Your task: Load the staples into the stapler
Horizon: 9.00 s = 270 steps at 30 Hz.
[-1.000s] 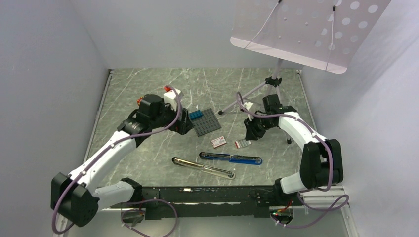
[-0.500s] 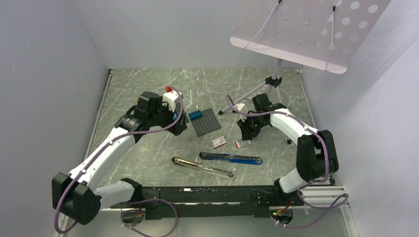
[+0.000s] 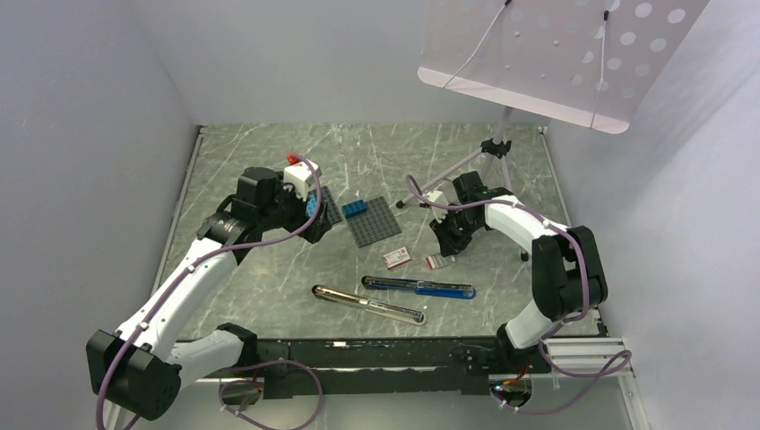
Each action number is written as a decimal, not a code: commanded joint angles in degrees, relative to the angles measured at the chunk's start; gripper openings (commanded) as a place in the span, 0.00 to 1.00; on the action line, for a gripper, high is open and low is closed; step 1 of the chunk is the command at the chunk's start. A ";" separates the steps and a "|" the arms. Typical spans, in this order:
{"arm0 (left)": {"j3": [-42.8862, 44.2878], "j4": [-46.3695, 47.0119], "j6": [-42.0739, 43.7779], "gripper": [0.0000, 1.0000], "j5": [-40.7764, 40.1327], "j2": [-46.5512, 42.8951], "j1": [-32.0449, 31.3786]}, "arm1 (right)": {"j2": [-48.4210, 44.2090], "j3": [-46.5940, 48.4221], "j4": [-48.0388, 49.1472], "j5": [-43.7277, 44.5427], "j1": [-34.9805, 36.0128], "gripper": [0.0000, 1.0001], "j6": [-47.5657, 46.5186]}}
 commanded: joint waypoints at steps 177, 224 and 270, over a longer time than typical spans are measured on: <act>5.66 72.20 -76.81 0.35 8.75 59.02 -25.86 | -3.06 -1.40 5.16 -9.57 -4.94 0.00 7.84; 7.97 71.65 -73.94 0.05 9.69 63.32 -25.79 | 1.15 -0.81 4.15 -7.84 -4.93 0.12 6.64; -22.41 61.66 -26.61 0.06 3.51 6.48 -24.72 | -21.56 0.33 4.11 -41.65 5.88 0.79 -6.28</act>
